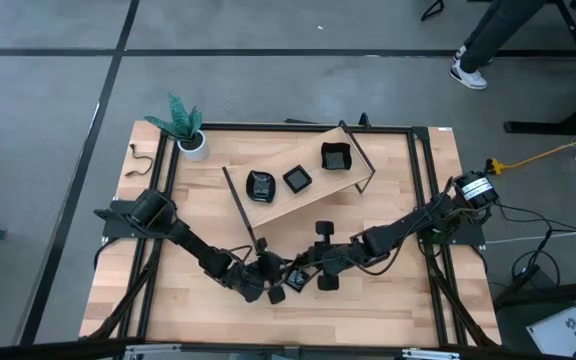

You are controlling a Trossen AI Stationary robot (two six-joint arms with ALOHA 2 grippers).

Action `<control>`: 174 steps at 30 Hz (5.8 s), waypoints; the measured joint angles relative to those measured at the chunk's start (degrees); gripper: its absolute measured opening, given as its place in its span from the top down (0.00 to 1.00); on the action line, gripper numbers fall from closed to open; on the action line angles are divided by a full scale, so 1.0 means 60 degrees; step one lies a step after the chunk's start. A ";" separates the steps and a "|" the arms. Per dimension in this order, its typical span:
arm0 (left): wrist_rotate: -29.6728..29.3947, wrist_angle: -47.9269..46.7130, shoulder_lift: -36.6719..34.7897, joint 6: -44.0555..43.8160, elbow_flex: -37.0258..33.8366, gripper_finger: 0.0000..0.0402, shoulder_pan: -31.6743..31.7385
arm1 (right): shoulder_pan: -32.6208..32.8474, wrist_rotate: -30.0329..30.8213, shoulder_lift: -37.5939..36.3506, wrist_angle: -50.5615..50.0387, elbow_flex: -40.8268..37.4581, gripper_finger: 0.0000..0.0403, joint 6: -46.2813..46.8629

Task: Pick & Place Mini shaped plates
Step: Stack the black square plate on top of the black square plate on the shelf

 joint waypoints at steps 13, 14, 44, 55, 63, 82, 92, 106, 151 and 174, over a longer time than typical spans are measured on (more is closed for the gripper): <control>0.0402 -0.3107 -0.2099 0.0201 -0.0011 0.70 -0.0057 | -0.0407 -0.1183 -0.0270 0.0004 0.0003 0.95 0.0440; 0.0422 -0.3236 -0.2221 0.0197 -0.0004 0.69 -0.0085 | -0.0438 -0.1230 -0.0320 0.0023 0.0002 0.95 0.0441; 0.0518 -0.4637 -0.2797 0.0433 -0.0007 0.73 -0.0531 | -0.3876 -0.1178 -0.4215 0.0707 0.0004 0.95 -0.0035; 0.0500 -0.4716 -0.2796 0.0416 -0.0007 0.73 -0.0531 | -0.5256 -0.1877 -0.3365 0.0850 0.0004 0.91 0.0539; 0.0500 -0.4718 -0.2795 0.0416 -0.0007 0.73 -0.0531 | -0.5380 -0.1870 -0.3169 0.0943 0.0004 0.90 0.0457; 0.0525 -0.4720 -0.2793 0.0347 -0.0004 0.73 -0.0531 | -0.5377 -0.1851 -0.3169 0.0740 0.0004 0.66 -0.0485; 0.0806 -0.4719 -0.2793 0.0343 -0.0004 0.73 -0.0531 | -0.5161 -0.1814 -0.3506 0.0743 0.0004 0.64 -0.1599; 0.1622 -0.2955 -0.2793 0.2466 0.0004 0.73 -0.0778 | -0.3057 -0.1852 -0.3843 0.0070 0.0004 0.64 -0.1446; 0.3783 0.2661 -0.5814 0.2171 -0.5301 0.73 -0.2527 | -0.0334 -0.1935 0.0091 0.0542 -0.0379 0.64 0.3820; 0.5248 -0.1081 -1.4371 0.3075 -0.8699 0.74 -0.0925 | -0.0665 -0.2631 0.0139 0.0786 -0.0379 0.64 0.4255</control>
